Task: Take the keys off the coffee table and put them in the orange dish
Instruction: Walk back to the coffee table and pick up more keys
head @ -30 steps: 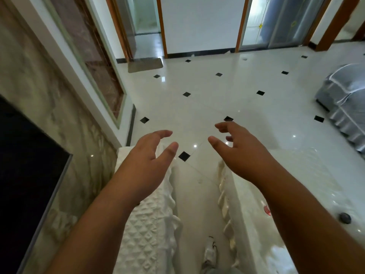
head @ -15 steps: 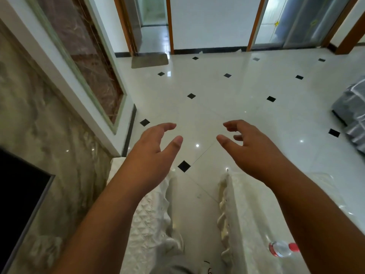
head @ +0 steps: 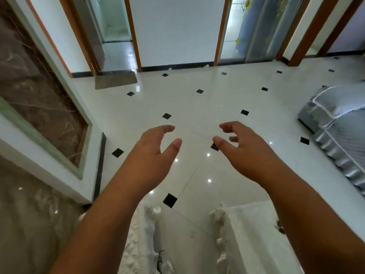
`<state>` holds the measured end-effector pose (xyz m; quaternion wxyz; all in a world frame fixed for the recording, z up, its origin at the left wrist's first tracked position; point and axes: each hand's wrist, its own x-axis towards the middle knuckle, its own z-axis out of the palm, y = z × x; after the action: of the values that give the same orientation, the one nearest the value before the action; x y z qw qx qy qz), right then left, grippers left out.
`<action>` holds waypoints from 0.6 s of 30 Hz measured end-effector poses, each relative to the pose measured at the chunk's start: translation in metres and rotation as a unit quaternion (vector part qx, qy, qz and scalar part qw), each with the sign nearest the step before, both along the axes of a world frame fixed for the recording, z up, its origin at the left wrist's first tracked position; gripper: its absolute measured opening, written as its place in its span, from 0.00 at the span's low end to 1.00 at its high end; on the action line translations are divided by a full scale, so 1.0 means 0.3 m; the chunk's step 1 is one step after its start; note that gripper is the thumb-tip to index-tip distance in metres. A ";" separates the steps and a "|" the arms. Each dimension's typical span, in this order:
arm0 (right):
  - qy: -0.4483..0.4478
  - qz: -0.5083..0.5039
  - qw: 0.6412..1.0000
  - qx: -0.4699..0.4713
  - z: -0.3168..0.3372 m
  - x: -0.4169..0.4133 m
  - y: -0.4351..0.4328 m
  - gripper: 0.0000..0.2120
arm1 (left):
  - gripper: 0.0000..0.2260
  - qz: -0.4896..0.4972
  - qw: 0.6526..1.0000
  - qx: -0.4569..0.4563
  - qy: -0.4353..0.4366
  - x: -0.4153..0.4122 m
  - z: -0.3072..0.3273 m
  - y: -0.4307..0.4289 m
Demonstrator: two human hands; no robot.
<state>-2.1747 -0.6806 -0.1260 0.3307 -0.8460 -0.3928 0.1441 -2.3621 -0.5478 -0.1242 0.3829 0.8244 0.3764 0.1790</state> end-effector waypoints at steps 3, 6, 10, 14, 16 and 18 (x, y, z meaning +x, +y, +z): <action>0.016 -0.023 1.000 0.014 -0.005 0.063 0.130 0.25 | 0.20 -0.024 1.000 0.010 0.017 0.068 0.005 0.153; 0.027 -0.036 0.999 0.009 -0.021 0.124 0.208 0.25 | 0.21 -0.044 0.998 0.008 0.041 0.149 0.003 0.273; 0.044 -0.075 0.996 0.013 -0.032 0.249 0.269 0.24 | 0.20 -0.077 0.996 0.008 0.045 0.309 0.009 0.385; 0.044 -0.107 0.992 0.040 -0.040 0.429 0.360 0.24 | 0.21 -0.106 0.993 0.034 0.045 0.512 0.016 0.483; 0.047 -0.116 0.990 0.059 -0.049 0.534 0.412 0.24 | 0.21 -0.113 0.991 0.053 0.043 0.625 0.022 0.529; 0.055 -0.122 0.988 0.073 -0.060 0.648 0.459 0.25 | 0.21 -0.122 0.989 0.072 0.048 0.746 0.029 0.573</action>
<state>-1.9804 -0.5428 -0.1441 0.4274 -0.8519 -0.2776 0.1203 -2.1382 -0.3758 -0.1155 0.3229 0.8972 0.2771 0.1183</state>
